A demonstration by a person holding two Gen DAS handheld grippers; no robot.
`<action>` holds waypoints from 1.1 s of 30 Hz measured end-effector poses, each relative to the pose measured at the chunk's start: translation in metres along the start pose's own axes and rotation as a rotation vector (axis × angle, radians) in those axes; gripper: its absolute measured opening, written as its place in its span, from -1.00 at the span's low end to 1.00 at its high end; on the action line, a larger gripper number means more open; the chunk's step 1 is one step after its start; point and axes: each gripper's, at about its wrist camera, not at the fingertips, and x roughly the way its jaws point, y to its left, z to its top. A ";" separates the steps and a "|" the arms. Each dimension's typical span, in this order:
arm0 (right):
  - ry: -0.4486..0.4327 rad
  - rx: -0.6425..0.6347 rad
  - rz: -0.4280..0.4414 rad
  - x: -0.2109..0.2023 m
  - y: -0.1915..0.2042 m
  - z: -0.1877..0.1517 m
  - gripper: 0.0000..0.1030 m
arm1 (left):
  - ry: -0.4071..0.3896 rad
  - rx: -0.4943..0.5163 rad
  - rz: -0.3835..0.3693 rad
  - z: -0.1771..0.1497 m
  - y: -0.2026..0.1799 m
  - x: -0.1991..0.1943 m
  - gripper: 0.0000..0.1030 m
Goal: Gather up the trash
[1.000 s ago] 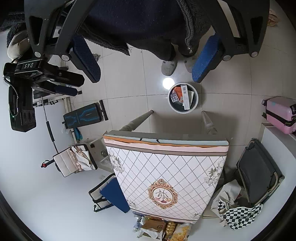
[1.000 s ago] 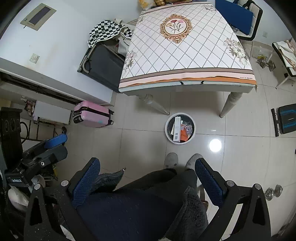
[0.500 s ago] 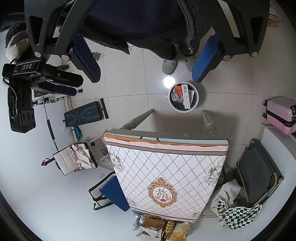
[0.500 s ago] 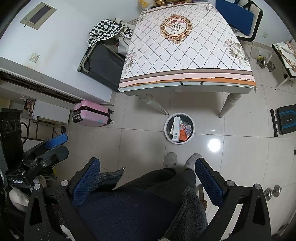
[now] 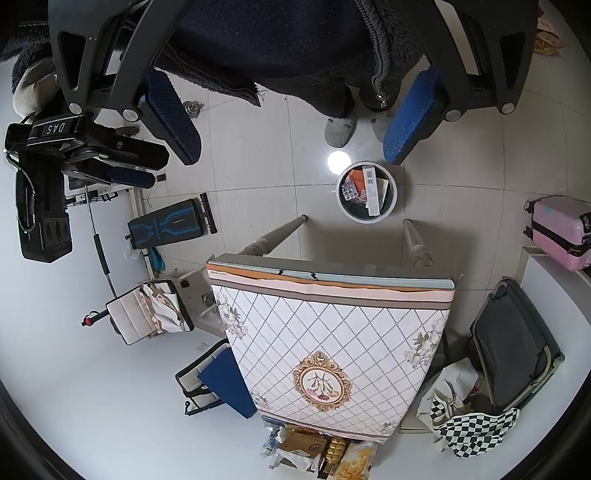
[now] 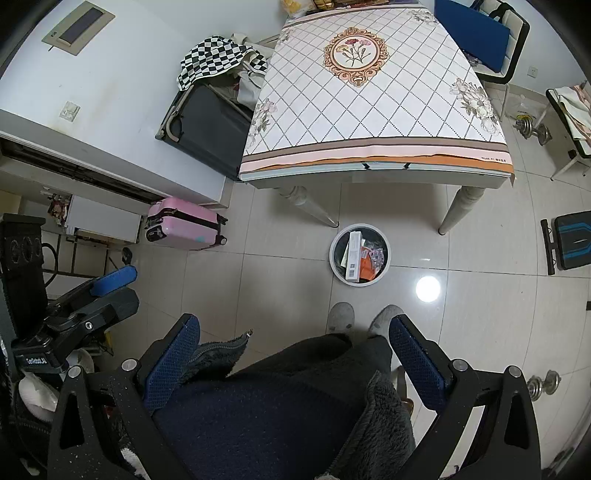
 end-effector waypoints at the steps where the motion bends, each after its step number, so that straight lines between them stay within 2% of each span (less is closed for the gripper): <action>1: 0.000 0.000 0.000 0.000 0.000 0.000 1.00 | -0.002 0.001 0.001 0.000 0.000 0.000 0.96; 33: 0.013 -0.006 -0.003 0.000 0.002 -0.002 1.00 | 0.003 0.002 0.000 -0.003 -0.002 -0.004 0.96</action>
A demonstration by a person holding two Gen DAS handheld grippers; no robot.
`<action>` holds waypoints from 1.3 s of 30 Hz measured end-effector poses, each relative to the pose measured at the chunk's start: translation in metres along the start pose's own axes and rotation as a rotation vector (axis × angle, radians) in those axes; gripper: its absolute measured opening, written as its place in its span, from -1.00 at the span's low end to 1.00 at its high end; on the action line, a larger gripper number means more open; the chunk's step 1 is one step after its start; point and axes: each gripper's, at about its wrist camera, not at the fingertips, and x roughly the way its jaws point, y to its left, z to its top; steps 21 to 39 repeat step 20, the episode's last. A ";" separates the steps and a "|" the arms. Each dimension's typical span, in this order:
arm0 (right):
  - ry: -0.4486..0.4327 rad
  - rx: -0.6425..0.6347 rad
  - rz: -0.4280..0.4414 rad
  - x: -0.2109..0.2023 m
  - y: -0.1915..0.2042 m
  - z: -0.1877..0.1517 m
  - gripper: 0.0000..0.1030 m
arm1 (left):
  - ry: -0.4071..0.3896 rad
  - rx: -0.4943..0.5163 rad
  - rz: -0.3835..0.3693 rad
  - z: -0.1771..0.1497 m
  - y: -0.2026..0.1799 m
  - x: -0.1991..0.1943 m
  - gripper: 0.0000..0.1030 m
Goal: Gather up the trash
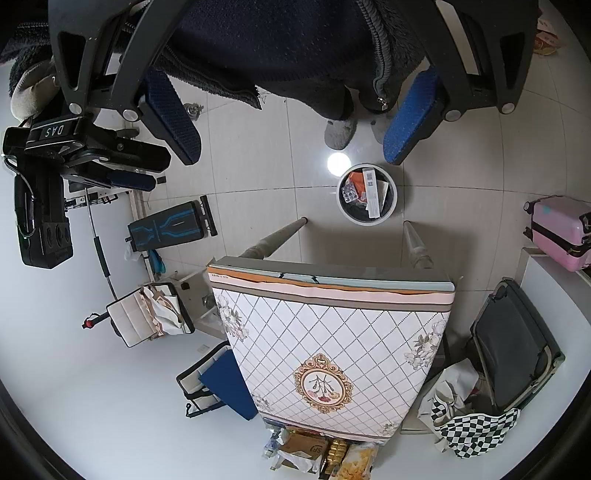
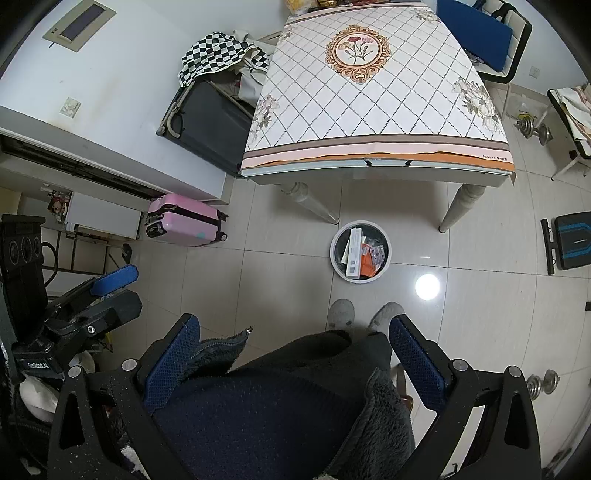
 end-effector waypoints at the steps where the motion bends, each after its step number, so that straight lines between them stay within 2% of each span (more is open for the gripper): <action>1: -0.001 0.001 0.001 0.000 0.001 0.000 1.00 | 0.000 -0.001 0.000 0.000 0.000 0.000 0.96; 39: 0.005 0.000 0.009 0.000 0.001 0.004 1.00 | -0.001 -0.003 0.005 -0.005 -0.002 0.004 0.96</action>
